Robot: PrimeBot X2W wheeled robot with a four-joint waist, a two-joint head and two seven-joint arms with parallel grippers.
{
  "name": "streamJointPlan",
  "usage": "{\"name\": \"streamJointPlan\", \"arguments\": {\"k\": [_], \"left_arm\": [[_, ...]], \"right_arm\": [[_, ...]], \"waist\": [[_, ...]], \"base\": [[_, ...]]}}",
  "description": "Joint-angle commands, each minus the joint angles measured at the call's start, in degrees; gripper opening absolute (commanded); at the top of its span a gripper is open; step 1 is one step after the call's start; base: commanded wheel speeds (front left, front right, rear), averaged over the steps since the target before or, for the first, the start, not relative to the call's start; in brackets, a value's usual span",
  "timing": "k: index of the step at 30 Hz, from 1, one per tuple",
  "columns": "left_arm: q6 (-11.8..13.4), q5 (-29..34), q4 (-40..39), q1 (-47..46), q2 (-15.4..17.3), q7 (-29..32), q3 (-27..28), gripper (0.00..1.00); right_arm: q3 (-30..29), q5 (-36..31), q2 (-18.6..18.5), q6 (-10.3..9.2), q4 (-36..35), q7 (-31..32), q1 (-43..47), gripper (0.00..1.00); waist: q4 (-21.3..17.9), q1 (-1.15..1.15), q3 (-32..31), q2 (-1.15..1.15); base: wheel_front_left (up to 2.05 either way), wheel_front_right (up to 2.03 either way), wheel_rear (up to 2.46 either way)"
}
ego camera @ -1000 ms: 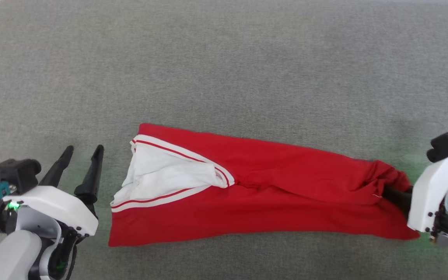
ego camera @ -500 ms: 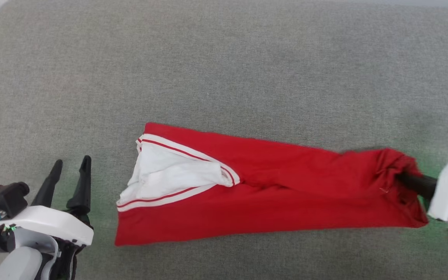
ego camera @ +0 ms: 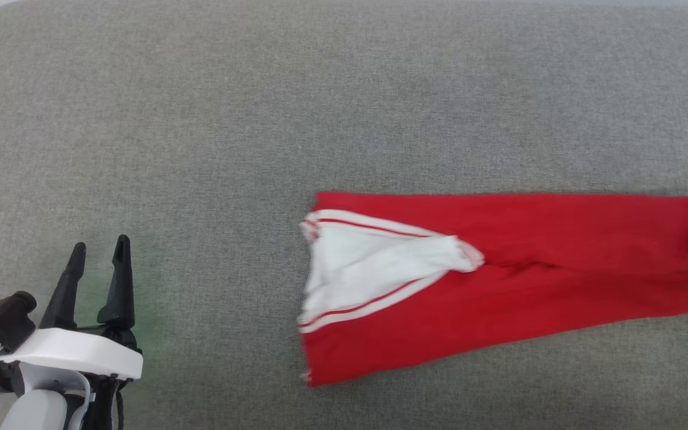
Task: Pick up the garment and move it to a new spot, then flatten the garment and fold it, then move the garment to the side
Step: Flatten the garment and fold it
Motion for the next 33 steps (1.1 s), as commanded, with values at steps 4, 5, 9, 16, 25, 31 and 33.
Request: {"name": "streamJointPlan", "arguments": {"k": [4,5,9,16,25,31,33], "left_arm": [[-2.2,3.6,0.8,0.2,-2.7,-0.3,2.8,1.0],[-3.0,4.6,1.1,-0.1,-3.8,-0.3,3.8,1.0],[-4.0,6.5,1.8,-0.7,-5.6,-0.3,5.3,1.0],[-4.6,8.2,1.9,-0.5,-6.9,-0.3,6.4,1.0],[-4.6,6.7,1.6,0.9,-6.5,-0.3,5.9,1.0],[-4.6,6.3,1.8,0.7,-6.7,-0.3,5.1,1.0],[-4.6,6.2,1.9,0.5,-6.7,-0.3,4.9,1.0]], "right_arm": [[-2.6,-2.5,-2.4,-0.02,4.7,-2.4,-2.2,0.0],[-3.5,-4.0,-3.1,-0.02,7.2,-3.5,-3.0,0.0],[-4.9,-6.4,-4.2,-0.02,11.7,-5.6,-4.4,0.0],[-3.8,-5.4,-3.5,-0.01,10.8,-6.1,-4.4,0.0],[0.6,2.9,0.4,-0.01,-9.3,-2.1,3.2,0.0],[8.1,2.3,4.3,-0.01,-18.5,-0.5,4.5,0.0],[9.7,1.9,4.9,-0.01,-19.3,-0.3,4.0,0.0]], "waist": [[-0.6,0.0,-0.2,0.0],[-0.8,0.0,-0.4,0.0],[-1.2,0.0,-0.7,0.0],[-2.0,0.0,-1.2,0.0],[-2.7,0.0,-2.1,0.0],[-2.2,0.0,-2.3,0.0],[-2.0,0.0,-2.4,0.0]], "base": [[0.0,0.0,0.0],[0.0,0.0,0.0],[0.0,0.0,0.0],[0.0,0.0,0.0],[0.0,0.0,0.0],[0.0,0.0,0.0],[0.0,0.0,0.0]]}}
